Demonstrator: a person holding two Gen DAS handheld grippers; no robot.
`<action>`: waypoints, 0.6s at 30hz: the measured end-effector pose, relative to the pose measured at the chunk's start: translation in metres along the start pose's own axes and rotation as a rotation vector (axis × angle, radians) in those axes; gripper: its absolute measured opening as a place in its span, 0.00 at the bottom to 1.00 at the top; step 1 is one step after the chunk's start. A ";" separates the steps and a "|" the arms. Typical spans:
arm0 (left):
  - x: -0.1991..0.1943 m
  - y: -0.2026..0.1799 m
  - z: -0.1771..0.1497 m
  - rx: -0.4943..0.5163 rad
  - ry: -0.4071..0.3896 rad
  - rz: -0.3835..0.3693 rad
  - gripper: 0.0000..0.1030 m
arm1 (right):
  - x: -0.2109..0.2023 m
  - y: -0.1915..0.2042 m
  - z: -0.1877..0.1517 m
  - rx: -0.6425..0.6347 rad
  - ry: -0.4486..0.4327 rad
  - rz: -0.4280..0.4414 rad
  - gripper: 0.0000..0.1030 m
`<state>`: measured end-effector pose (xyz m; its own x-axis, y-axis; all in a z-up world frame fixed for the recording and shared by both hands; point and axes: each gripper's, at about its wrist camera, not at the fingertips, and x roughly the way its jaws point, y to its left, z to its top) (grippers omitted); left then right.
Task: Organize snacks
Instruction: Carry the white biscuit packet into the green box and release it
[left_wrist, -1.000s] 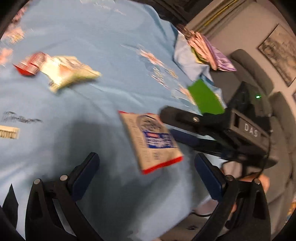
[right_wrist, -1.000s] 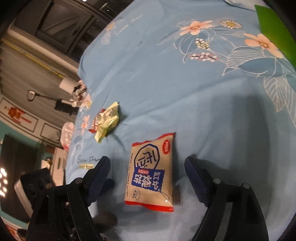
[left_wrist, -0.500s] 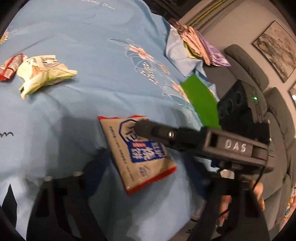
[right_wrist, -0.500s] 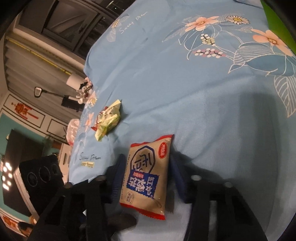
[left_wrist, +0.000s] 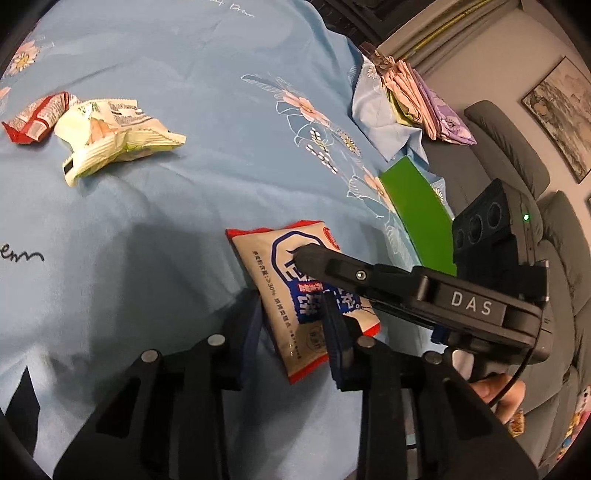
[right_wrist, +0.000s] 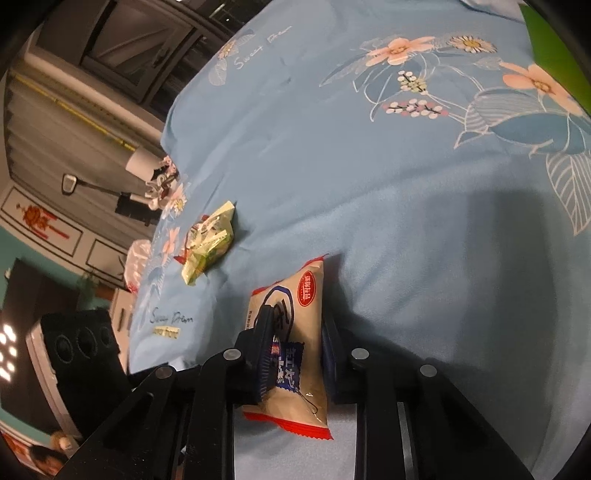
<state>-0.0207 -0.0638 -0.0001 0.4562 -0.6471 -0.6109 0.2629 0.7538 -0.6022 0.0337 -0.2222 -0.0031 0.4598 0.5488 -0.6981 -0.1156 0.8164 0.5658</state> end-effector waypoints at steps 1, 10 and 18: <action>-0.001 0.001 0.001 -0.010 0.002 -0.010 0.29 | -0.001 -0.001 0.001 0.007 -0.001 0.009 0.23; -0.009 -0.037 0.013 0.049 -0.023 -0.070 0.22 | -0.044 -0.005 0.005 0.009 -0.106 0.085 0.22; 0.009 -0.127 0.038 0.170 -0.027 -0.187 0.20 | -0.139 -0.030 0.010 0.046 -0.332 0.111 0.22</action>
<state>-0.0174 -0.1605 0.0905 0.4078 -0.7755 -0.4819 0.4827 0.6311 -0.6072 -0.0177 -0.3250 0.0813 0.7089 0.5393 -0.4546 -0.1446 0.7420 0.6547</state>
